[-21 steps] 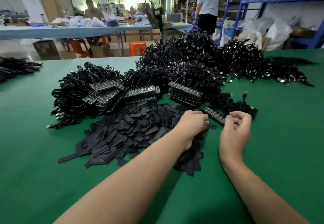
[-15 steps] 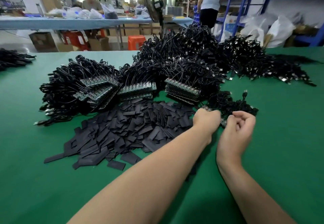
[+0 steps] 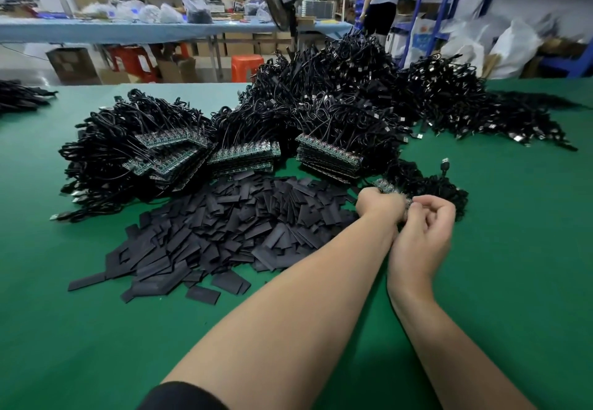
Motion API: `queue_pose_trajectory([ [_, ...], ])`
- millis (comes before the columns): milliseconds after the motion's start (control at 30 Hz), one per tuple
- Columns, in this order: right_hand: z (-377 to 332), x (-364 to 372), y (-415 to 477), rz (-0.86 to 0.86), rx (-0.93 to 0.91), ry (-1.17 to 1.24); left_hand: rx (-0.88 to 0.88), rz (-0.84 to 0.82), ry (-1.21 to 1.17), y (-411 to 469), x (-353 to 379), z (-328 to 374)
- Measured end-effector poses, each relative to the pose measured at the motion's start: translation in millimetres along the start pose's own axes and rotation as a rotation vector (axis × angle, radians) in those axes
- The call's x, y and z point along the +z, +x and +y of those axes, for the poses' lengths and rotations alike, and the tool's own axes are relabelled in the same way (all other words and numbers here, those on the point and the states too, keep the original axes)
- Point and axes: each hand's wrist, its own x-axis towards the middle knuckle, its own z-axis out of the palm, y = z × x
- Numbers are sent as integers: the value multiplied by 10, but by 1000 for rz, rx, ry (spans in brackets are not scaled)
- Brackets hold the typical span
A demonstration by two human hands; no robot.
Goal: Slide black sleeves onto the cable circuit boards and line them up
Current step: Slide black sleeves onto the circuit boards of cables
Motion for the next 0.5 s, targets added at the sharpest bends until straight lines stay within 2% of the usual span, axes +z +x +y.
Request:
queue_pose_trajectory([
  [100, -71, -14, -45, -11, -107, 23, 102, -70, -35, -161, -26, 148],
  [200, -182, -32, -161, -119, -354, 19, 262, -84, -6, -283, -141, 448],
  [367, -436, -84, -334, -249, -682, 18, 648, -124, 366, -609, -694, 903],
  [500, -823, -111, -371, -237, -858, 97, 934, -88, 664, -1066, -1222, 1179],
])
